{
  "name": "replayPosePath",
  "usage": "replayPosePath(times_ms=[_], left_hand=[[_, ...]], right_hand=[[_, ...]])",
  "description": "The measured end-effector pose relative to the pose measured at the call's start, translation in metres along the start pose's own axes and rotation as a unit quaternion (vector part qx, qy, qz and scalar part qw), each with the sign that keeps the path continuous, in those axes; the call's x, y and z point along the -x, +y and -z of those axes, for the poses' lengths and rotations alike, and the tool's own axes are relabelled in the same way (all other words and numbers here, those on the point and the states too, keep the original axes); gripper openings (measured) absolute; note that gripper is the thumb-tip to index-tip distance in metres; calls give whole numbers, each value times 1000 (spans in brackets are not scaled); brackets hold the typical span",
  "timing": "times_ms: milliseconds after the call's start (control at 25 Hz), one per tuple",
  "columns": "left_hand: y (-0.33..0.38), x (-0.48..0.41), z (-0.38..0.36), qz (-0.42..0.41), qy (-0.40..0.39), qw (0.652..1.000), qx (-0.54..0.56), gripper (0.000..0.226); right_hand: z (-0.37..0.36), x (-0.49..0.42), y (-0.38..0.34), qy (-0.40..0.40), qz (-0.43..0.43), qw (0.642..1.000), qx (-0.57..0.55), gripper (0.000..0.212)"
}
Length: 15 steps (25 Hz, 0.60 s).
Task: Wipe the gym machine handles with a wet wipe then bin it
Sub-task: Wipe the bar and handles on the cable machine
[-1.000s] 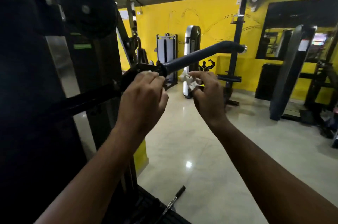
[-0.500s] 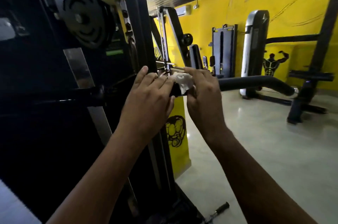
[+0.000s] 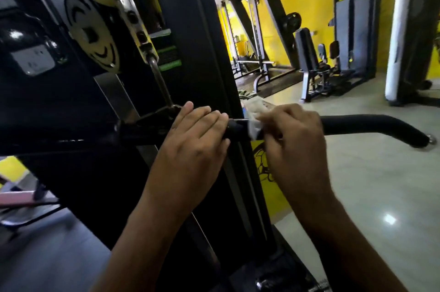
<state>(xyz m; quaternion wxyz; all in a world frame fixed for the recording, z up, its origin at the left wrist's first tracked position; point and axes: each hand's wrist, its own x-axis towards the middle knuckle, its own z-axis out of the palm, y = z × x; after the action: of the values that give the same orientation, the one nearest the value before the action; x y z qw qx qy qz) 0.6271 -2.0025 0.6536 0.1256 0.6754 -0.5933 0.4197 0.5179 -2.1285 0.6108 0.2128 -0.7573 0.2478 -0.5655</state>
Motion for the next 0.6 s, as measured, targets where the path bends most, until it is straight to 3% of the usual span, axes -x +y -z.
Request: replayPosePath(times_ms=[80, 200, 320, 440, 600], left_hand=[[3, -4, 2, 8, -17, 1000, -8, 37], [5, -6, 3, 9, -25, 999, -22, 35], [6, -5, 2, 16, -21, 999, -39, 36], [8, -5, 1, 28, -23, 998, -51, 37], [10, -7, 1, 37, -20, 998, -54, 35]], right_hand=[[-4, -3, -3, -10, -21, 1000, -20, 30], [-14, 8, -1, -37, 61, 996, -50, 45], [-15, 4, 21, 26, 28, 996, -82, 34], [-26, 17, 16, -12, 76, 993, -90, 38], [-33, 8, 7, -1, 82, 987, -141, 30]])
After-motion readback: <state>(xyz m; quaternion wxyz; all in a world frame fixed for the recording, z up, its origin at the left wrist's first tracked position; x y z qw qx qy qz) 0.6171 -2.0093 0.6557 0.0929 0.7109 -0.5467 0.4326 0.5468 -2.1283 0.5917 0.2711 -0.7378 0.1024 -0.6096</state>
